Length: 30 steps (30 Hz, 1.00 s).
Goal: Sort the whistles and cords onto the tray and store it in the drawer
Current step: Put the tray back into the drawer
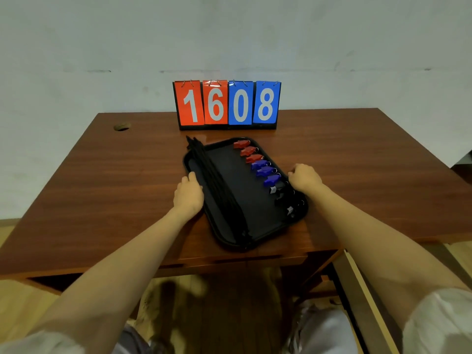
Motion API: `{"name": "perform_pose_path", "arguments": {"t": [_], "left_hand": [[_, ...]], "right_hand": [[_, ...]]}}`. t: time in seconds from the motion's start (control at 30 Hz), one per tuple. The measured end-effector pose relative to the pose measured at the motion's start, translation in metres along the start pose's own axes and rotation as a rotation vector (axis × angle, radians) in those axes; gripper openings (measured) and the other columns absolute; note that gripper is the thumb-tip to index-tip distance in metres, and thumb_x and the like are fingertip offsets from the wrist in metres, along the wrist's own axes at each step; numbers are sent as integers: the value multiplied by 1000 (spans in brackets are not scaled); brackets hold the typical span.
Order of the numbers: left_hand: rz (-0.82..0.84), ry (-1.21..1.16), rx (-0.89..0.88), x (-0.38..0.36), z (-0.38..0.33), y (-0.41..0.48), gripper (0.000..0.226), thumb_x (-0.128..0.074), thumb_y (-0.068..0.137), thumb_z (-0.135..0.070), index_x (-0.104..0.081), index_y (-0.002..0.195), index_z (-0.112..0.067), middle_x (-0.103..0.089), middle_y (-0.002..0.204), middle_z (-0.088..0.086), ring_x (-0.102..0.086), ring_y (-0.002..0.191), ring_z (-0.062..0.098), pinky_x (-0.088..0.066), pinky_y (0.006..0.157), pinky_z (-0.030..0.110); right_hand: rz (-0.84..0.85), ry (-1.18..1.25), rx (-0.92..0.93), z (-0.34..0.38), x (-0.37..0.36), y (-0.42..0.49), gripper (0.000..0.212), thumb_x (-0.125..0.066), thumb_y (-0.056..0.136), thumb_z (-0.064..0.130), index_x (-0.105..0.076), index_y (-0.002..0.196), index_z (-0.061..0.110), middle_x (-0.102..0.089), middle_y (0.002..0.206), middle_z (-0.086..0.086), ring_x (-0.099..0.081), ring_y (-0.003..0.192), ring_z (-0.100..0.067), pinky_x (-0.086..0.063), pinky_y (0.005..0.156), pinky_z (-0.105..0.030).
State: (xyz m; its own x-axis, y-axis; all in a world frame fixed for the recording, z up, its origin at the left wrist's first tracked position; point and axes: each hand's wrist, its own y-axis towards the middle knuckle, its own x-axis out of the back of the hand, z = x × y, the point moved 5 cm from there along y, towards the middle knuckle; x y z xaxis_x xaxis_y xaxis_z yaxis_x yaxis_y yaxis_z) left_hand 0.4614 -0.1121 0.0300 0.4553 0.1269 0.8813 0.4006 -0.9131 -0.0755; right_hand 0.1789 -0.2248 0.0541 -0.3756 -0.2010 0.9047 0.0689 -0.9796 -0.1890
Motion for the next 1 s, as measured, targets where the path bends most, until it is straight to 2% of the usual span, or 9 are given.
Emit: {"name": "perform_pose_path", "arguments": {"t": [0.1,0.17,0.33,0.5,0.6,0.7,0.9,1.0], "left_hand": [[-2,-44,-27,-1,0,10,43,-39,100,-16,-31,141,-9,-47,136,19,-47,119,37,-47,91,49],[-6,-60,-48,-1,-2,14,43,-38,100,-14,-31,142,-11,-48,136,18,-48,119,37,-48,90,49],[28,-84,-69,-6,-11,19,51,-37,95,-1,-27,144,-12,-50,132,19,-54,111,36,-51,85,48],[52,-185,83,-4,-10,15,49,-44,93,-3,-31,140,-3,-44,137,19,-52,115,37,-49,88,44],[109,-238,134,-1,-3,10,41,-44,89,-1,-49,129,-1,-58,123,18,-60,102,36,-54,81,42],[124,-301,149,0,-4,-3,31,-45,88,1,-60,115,-1,-65,114,17,-62,96,32,-55,84,42],[187,-339,124,-13,-23,-35,28,-56,89,0,-59,116,0,-65,114,17,-63,102,34,-54,89,46],[242,-309,77,-23,-41,-54,18,-57,89,-2,-59,107,-5,-66,111,17,-65,98,34,-55,87,47]], "right_hand": [[37,75,-38,-4,-5,5,35,-41,97,22,-61,118,1,-62,119,-20,-59,104,-36,-51,87,-41],[35,116,-40,-4,-8,8,35,-41,98,19,-62,117,0,-62,119,-21,-60,105,-37,-51,90,-42],[17,166,-40,-7,-13,7,30,-43,97,19,-63,114,3,-64,118,-19,-60,106,-35,-49,91,-41],[11,211,-49,-11,-17,2,32,-43,97,19,-60,121,7,-62,124,-16,-58,113,-33,-47,94,-40],[5,230,-54,-12,-19,-4,33,-43,98,18,-58,124,6,-62,124,-17,-58,113,-34,-48,94,-40],[-17,229,-85,-17,-19,-13,34,-42,98,17,-56,127,6,-61,125,-19,-58,112,-36,-49,94,-42],[-40,248,-139,-49,-7,-48,33,-42,98,13,-58,126,4,-61,125,-20,-58,112,-36,-48,94,-41],[-45,257,-178,-72,2,-72,34,-40,97,10,-58,127,5,-60,127,-18,-57,114,-35,-47,93,-40]]}}
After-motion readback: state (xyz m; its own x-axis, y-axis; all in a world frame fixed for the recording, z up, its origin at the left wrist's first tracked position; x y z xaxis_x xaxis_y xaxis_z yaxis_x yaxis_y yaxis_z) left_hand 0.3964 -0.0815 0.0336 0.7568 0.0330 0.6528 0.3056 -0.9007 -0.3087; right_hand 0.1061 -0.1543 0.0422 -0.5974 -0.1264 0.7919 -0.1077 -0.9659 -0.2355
